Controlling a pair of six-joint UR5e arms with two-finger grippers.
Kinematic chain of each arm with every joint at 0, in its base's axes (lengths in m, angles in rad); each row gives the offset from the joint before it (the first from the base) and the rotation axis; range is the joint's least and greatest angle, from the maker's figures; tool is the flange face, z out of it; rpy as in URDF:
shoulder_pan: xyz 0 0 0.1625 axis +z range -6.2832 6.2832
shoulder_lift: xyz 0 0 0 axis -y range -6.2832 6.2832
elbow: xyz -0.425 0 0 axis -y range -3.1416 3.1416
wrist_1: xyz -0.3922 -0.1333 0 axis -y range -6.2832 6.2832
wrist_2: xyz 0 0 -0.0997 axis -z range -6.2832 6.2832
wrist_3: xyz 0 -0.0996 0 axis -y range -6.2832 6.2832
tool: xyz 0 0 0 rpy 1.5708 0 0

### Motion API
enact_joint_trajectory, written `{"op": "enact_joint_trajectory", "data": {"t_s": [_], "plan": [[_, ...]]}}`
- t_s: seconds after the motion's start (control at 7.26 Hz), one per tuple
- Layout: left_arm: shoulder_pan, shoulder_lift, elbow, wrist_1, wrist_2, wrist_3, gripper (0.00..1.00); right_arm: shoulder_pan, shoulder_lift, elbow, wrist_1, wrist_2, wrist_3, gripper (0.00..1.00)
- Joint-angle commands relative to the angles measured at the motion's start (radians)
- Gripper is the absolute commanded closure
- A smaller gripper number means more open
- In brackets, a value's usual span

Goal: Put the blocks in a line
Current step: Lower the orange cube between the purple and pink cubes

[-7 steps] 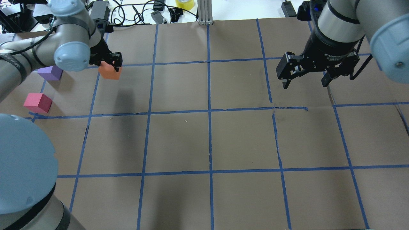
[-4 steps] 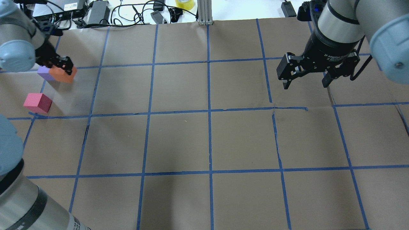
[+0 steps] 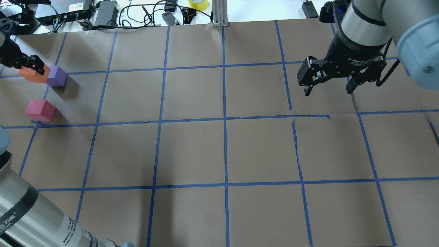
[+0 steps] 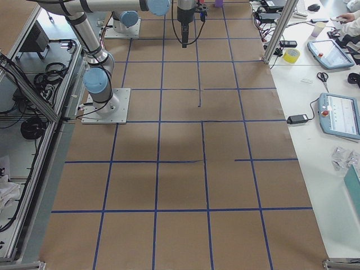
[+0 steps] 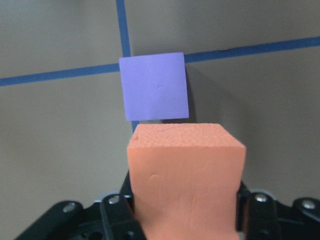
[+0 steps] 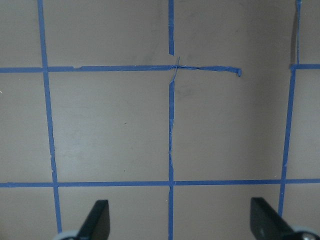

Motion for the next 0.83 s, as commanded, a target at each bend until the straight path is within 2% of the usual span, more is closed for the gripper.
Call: {"op": "enact_joint_trajectory", "data": {"t_s": [0.0,0.28,0.69], "plan": [[0.022,-0.042,0.002,-0.006,-0.002,0.004,1.00,0.000,-0.002,0.000,-0.001,0.000,0.000,0.00],[0.026,-0.026,0.002,-0.074,0.003,-0.008,1.00,0.000,-0.001,0.002,-0.001,0.000,-0.002,0.00],[0.027,-0.035,-0.001,-0.086,0.009,-0.010,1.00,0.000,-0.001,0.000,-0.001,0.000,0.000,0.00]]}}
